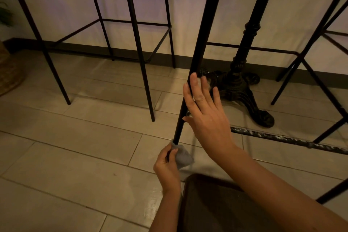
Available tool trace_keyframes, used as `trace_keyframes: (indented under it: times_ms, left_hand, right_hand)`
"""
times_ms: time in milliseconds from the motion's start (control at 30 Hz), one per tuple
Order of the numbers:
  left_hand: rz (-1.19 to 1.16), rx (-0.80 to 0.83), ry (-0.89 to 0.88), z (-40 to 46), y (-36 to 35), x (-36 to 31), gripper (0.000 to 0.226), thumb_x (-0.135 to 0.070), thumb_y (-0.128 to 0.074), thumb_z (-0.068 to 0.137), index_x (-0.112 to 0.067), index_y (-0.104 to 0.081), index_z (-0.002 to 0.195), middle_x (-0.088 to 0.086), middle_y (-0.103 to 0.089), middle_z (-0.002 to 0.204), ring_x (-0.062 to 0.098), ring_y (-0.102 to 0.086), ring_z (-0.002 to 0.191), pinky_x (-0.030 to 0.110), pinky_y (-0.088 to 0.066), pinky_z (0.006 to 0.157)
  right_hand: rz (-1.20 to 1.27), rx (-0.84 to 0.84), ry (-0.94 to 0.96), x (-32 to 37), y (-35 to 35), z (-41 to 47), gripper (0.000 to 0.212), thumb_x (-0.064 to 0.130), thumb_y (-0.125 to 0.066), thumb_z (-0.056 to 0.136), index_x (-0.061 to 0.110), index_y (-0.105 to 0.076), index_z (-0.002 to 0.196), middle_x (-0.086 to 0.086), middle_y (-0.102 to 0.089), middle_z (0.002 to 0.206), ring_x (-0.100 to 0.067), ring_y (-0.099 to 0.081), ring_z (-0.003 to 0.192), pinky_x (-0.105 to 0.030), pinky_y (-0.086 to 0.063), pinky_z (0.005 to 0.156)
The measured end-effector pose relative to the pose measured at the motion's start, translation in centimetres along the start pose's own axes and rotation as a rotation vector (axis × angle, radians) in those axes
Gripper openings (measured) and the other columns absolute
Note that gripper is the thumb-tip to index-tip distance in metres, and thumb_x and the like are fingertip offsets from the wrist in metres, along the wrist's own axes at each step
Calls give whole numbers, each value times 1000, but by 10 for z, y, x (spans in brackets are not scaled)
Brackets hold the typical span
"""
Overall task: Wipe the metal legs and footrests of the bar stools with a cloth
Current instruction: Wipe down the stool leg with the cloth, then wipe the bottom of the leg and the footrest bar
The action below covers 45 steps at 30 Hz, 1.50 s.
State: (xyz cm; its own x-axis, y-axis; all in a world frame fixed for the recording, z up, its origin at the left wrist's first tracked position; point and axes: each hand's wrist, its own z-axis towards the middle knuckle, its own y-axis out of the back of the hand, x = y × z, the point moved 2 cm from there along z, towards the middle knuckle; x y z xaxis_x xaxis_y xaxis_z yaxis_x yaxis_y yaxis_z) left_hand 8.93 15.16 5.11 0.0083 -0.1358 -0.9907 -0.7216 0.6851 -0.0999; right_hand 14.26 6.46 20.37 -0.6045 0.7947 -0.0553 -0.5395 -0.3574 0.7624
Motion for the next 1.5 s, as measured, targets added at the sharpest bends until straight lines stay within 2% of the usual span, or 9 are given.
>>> trace_keyframes:
  times_ms: [433,567,667,800,900,1033,1200,1333,1500]
  left_hand:
    - [141,63,1,6,13,-3,17,3,-63,81,-13,-68,86,-1,-67,84,14,-63,86,6,-47,69]
    - [87,-4,-7,-5,21,-19,18,-1,-64,81,-18,-69,81,2,-69,85,15,-64,86,16,-49,71]
    - [-27,-51,32,-23,20,-38,15,-4,-64,81,-18,-70,82,-1,-71,86,10,-65,86,16,-50,71]
    - [-140,-57,22,-40,17,-67,18,-5,-64,81,-23,-69,81,-5,-71,84,5,-66,83,15,-52,71]
    - [-180,-48,-9,-48,15,-84,18,-5,-64,82,-23,-67,81,-6,-71,82,7,-67,82,19,-54,75]
    - [-183,-16,-43,-51,12,-95,14,-7,-64,81,-21,-67,84,0,-69,87,14,-65,90,24,-52,78]
    - [-162,-14,-40,-58,9,-99,11,-9,-65,81,-19,-64,85,7,-66,92,20,-63,93,26,-53,76]
    - [-121,-12,-123,-65,6,-110,17,-13,-66,80,-24,-59,91,5,-59,100,11,-59,94,16,-52,77]
    - [32,99,-350,-32,-3,-146,32,-36,-56,80,-46,-53,110,-11,-52,117,13,-54,109,33,-52,87]
  right_hand:
    - [273,17,-69,13,20,-36,67,25,-53,89,7,-19,144,-5,-12,153,-22,-11,142,-36,-14,116]
    - [473,349,-242,26,11,-98,55,34,-45,92,32,-19,140,2,-58,127,-2,-53,113,-3,-30,95]
    - [677,563,-519,30,-6,-122,64,30,-57,90,37,-16,138,10,-51,133,2,-46,115,-5,-31,94]
    - [879,444,-751,28,-7,-118,70,25,-65,84,28,-25,141,21,-40,123,7,-37,111,5,-29,81]
    - [1094,398,-891,25,2,-108,41,19,-66,83,34,-48,116,23,-56,105,2,-55,96,-7,-45,75]
    - [962,316,-798,23,21,-97,7,19,-63,86,24,-60,89,9,-61,93,-4,-57,89,-17,-49,76]
    - [679,179,-631,16,44,-82,27,12,-56,90,21,-62,115,14,-49,115,2,-46,102,-13,-38,88]
    - [678,102,-591,7,59,-67,22,7,-58,87,24,-65,101,14,-58,90,9,-52,83,-1,-39,73]
    - [699,162,-579,-19,73,-40,19,12,-53,92,25,-62,104,21,-53,84,11,-48,78,-1,-39,67]
